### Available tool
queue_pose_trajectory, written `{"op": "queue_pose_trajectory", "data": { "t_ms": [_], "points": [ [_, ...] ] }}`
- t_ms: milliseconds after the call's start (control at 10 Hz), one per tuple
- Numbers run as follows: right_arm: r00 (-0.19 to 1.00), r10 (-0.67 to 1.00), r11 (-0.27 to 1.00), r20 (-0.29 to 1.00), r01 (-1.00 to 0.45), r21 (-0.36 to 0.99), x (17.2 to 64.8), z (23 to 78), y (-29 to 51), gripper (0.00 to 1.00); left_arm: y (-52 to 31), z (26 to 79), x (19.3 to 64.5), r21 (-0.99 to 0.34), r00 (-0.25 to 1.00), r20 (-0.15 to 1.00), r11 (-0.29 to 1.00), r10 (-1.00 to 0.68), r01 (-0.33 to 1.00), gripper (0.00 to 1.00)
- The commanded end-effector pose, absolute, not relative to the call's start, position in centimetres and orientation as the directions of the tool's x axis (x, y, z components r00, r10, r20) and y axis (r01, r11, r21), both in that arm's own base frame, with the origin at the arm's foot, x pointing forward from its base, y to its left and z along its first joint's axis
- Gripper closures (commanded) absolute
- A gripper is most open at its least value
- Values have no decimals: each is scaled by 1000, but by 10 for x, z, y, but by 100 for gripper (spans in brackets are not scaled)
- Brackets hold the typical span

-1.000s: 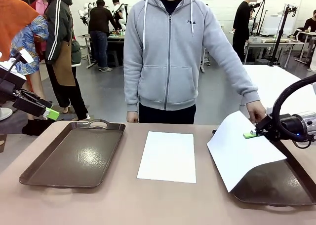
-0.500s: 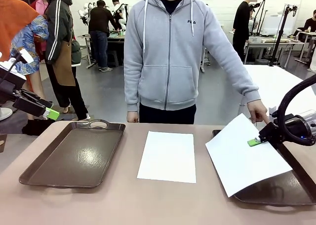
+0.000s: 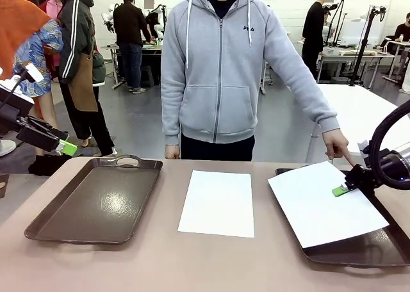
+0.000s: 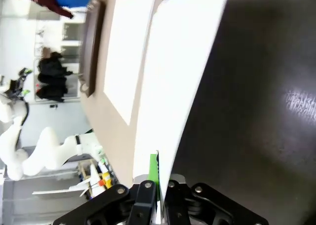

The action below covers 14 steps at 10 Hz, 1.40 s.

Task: Sort the A4 documents.
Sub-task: Place the A4 Paper in the designated Handle tray.

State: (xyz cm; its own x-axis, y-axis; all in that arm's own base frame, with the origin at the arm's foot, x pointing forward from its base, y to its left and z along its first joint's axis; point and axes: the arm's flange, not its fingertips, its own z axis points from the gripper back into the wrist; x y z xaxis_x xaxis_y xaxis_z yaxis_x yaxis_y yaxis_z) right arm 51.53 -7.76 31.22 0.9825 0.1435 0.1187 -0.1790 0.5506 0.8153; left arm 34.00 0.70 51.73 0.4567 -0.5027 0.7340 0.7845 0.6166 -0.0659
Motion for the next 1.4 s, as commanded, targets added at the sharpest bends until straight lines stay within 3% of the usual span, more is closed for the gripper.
{"op": "queue_pose_trajectory", "data": {
  "t_ms": [0, 1300],
  "points": [
    [992, 92, 637, 83, -123, 761, 503, 312, -74, 99, 8, 516, 341, -74, 449, 743, 607, -496, 791, 0],
    [999, -31, 805, 30, 7, 593, 498, 302, -87, 99, 8, 516, 341, -74, 449, 743, 607, -496, 791, 0]
  ]
}}
